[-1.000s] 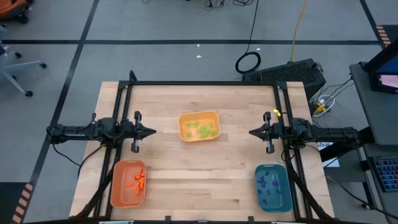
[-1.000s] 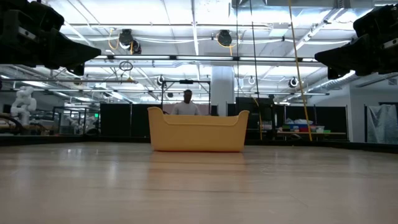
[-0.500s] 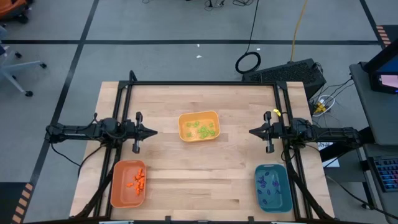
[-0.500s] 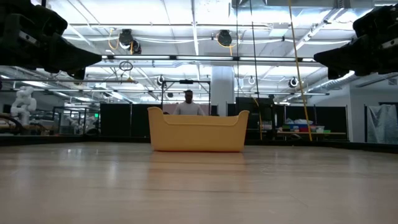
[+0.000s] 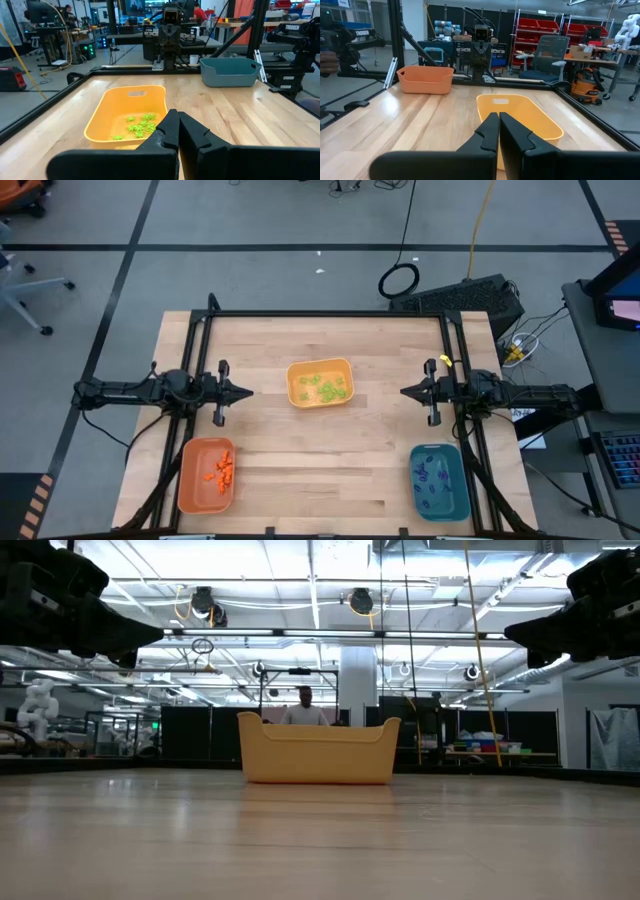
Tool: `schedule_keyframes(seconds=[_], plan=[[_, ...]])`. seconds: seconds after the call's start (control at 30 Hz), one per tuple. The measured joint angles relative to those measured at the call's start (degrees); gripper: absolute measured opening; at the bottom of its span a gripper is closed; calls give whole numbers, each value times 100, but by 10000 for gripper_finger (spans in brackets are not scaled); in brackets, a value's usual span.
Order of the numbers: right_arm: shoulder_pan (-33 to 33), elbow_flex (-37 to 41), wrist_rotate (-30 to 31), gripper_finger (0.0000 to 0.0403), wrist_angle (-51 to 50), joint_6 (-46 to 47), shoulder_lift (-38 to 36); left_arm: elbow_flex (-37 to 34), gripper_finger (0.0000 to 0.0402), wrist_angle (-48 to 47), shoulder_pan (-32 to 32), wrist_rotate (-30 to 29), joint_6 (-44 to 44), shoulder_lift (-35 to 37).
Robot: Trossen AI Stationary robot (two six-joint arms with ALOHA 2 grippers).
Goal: Sort Halloween decoration
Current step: Return to Home Position
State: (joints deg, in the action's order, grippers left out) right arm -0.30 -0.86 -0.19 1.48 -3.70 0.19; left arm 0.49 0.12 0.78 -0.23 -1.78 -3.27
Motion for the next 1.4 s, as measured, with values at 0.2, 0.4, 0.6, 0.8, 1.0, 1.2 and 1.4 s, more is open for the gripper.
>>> schedule_keyframes(seconds=[0.2, 0.4, 0.6, 0.8, 1.0, 1.2, 1.4], plan=[[0, 0, 4, 0, 1, 0, 0, -7, 1, 55, 0, -1, -4, 2], [0, 0, 9, 0, 1, 0, 0, -9, 1, 95, 0, 0, -7, 8], [0, 0, 9, 0, -1, 0, 0, -9, 0, 189, 0, -2, -53, 9], [0, 0, 11, 0, 1, 0, 0, -7, 0, 81, 0, -86, -17, -7], [0, 0, 11, 0, 1, 0, 0, -7, 0, 63, 0, -101, -7, -42], [0, 0, 11, 0, -1, 0, 0, -7, 0, 106, 0, -130, -9, -42], [0, 0, 13, 0, 1, 0, 0, -7, 0, 122, 0, -136, -9, -42]])
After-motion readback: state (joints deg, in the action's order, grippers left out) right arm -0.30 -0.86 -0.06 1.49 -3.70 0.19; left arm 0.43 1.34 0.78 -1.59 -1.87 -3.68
